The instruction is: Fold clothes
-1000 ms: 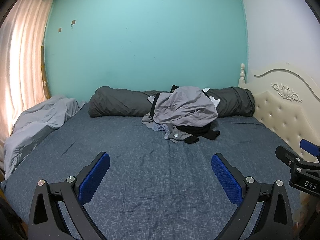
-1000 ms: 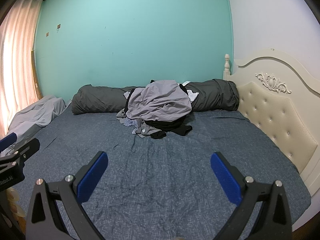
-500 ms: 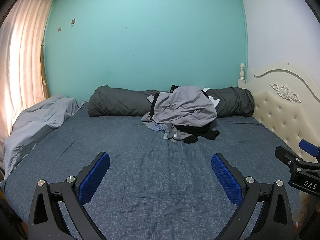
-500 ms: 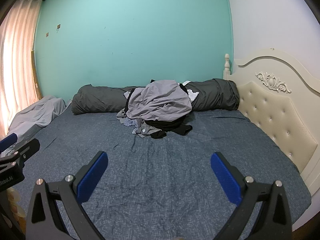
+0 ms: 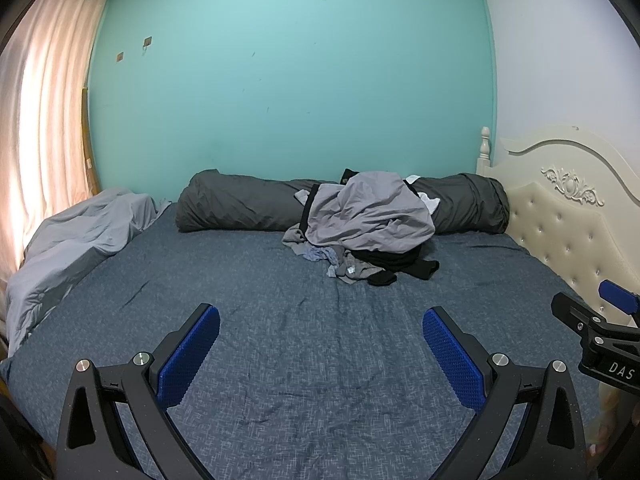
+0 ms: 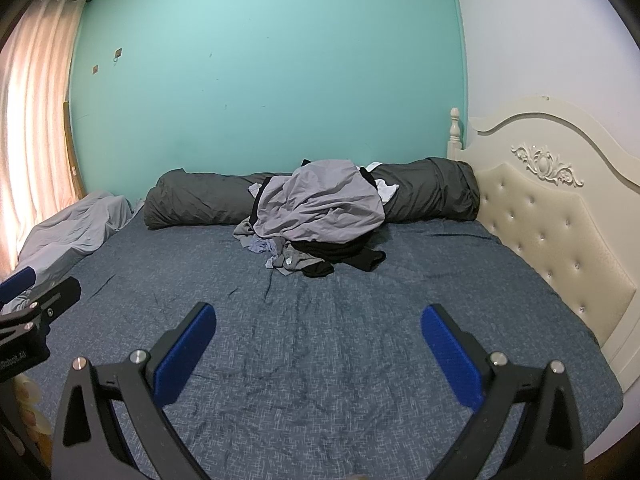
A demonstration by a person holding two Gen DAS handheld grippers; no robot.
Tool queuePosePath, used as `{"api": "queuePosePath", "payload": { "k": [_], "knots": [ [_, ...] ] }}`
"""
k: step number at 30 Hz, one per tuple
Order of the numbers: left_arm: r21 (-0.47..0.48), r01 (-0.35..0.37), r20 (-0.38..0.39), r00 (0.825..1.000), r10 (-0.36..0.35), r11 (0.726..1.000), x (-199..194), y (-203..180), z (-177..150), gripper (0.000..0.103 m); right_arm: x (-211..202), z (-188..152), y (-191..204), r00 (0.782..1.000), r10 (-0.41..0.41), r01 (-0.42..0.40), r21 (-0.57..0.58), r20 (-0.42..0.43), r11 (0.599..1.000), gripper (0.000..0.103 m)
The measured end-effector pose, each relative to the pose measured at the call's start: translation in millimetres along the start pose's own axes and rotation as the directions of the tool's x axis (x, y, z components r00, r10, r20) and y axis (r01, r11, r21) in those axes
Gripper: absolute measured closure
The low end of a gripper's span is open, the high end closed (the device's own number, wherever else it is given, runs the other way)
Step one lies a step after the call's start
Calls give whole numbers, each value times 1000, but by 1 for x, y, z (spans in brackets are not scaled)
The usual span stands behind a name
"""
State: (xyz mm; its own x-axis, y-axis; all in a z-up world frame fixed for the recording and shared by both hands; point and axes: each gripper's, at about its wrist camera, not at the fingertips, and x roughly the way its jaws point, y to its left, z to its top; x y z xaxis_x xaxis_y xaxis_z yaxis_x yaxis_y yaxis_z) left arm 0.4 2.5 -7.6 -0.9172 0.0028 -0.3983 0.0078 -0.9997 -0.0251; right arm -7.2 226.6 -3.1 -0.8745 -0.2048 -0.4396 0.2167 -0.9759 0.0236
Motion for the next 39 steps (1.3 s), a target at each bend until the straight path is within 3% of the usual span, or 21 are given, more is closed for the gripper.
{"api": "queuePosePath", "payload": {
  "k": [29, 39],
  "knots": [
    [-5, -33, -4, 999, 33, 999, 3, -6, 4, 0, 2, 0, -3, 1000, 0, 0, 1, -1, 1000, 0],
    [-11, -40, -29, 999, 40, 999, 35, 1, 8, 0, 26, 1, -12, 1000, 2, -2, 7, -13, 1000, 0]
  ]
}}
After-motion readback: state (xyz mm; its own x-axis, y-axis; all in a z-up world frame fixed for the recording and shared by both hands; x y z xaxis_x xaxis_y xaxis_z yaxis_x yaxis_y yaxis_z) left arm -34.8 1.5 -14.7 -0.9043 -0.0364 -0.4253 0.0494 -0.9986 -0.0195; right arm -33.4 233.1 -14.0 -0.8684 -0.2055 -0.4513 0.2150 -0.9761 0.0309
